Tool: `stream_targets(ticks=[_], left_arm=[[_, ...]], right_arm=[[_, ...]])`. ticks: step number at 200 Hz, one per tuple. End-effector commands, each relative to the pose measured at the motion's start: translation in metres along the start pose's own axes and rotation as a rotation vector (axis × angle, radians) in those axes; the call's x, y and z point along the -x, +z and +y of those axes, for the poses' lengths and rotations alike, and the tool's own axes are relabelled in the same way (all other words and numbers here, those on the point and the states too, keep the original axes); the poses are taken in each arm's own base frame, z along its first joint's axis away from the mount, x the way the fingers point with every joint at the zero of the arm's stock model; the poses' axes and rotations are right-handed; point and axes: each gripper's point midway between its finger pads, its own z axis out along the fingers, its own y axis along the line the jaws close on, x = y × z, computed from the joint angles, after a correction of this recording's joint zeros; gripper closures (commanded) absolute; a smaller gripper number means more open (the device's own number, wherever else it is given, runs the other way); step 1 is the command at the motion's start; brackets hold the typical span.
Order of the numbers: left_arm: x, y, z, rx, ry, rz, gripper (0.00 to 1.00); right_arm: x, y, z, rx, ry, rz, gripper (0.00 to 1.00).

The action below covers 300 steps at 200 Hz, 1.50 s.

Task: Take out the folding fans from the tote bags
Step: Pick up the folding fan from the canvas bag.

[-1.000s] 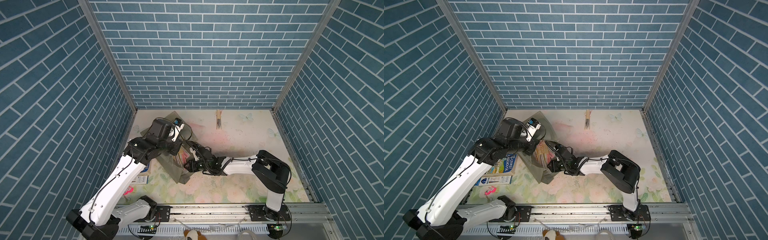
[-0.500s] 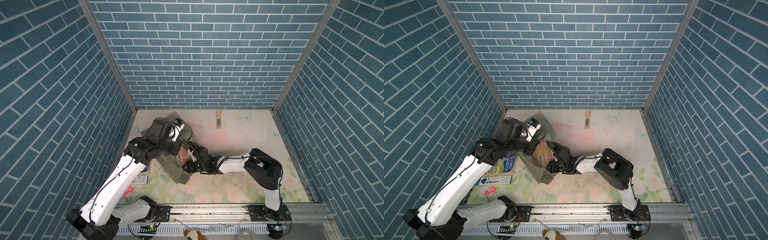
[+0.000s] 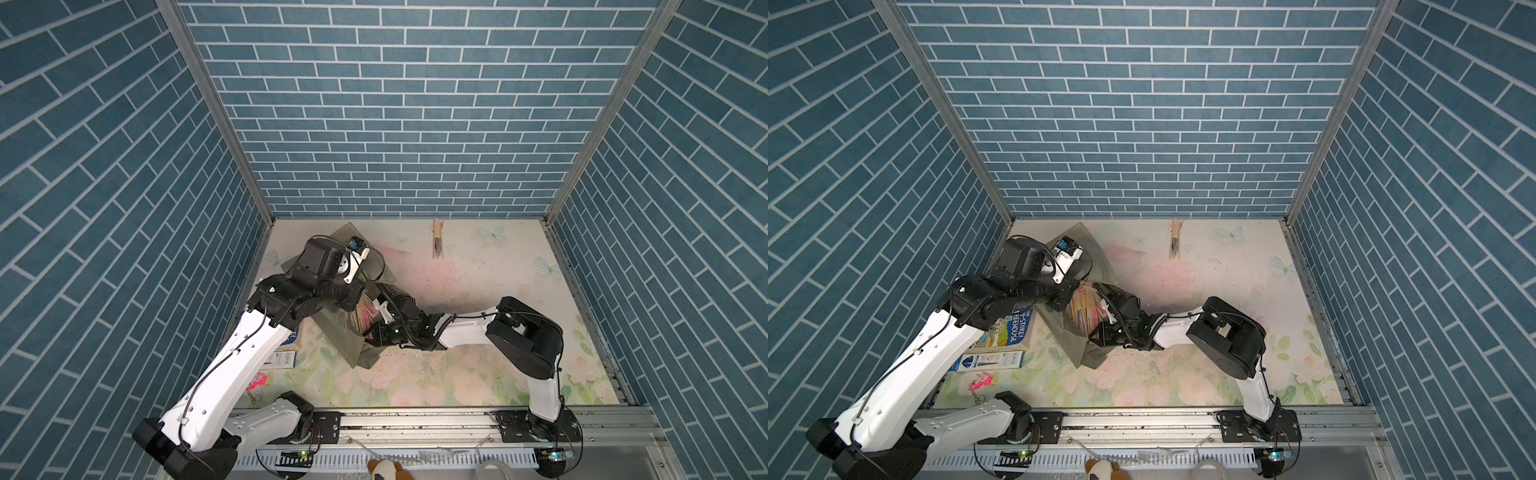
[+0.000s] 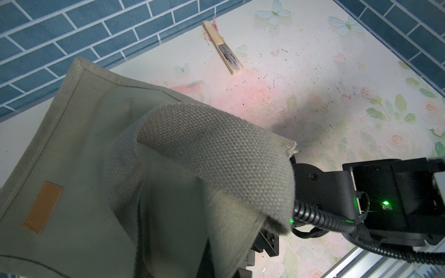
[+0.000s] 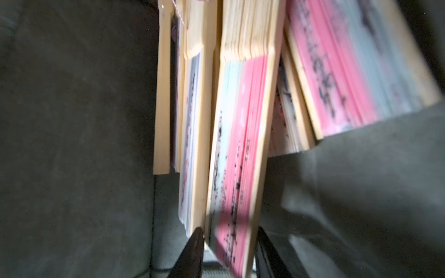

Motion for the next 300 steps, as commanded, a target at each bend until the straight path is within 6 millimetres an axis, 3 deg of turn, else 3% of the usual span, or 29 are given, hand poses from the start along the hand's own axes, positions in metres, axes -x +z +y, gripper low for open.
stream_targets(ticks=[1, 76, 142, 200, 258, 300], left_arm=[[0.005, -0.003, -0.003, -0.013, 0.01, -0.029, 1.0], [0.003, -0.003, -0.002, -0.009, 0.01, -0.026, 1.0], [0.003, -0.003, -0.002, -0.009, 0.012, -0.024, 1.0], [0.001, -0.002, -0.002, -0.009, 0.012, -0.021, 1.0], [0.001, -0.003, -0.002, -0.01, 0.011, -0.022, 1.0], [0.002, -0.004, -0.001, -0.004, 0.011, -0.023, 1.0]], right_arm=[[0.011, -0.014, 0.023, 0.07, 0.02, -0.029, 0.65], [0.011, -0.02, 0.029, 0.088, 0.003, -0.032, 0.7], [0.009, -0.001, 0.035, 0.144, 0.017, 0.029, 0.69], [0.011, 0.007, 0.021, 0.123, 0.062, 0.035, 0.73], [0.013, -0.001, 0.02, 0.123, 0.06, 0.014, 0.83], [0.013, -0.018, 0.023, 0.108, 0.023, -0.006, 0.88]])
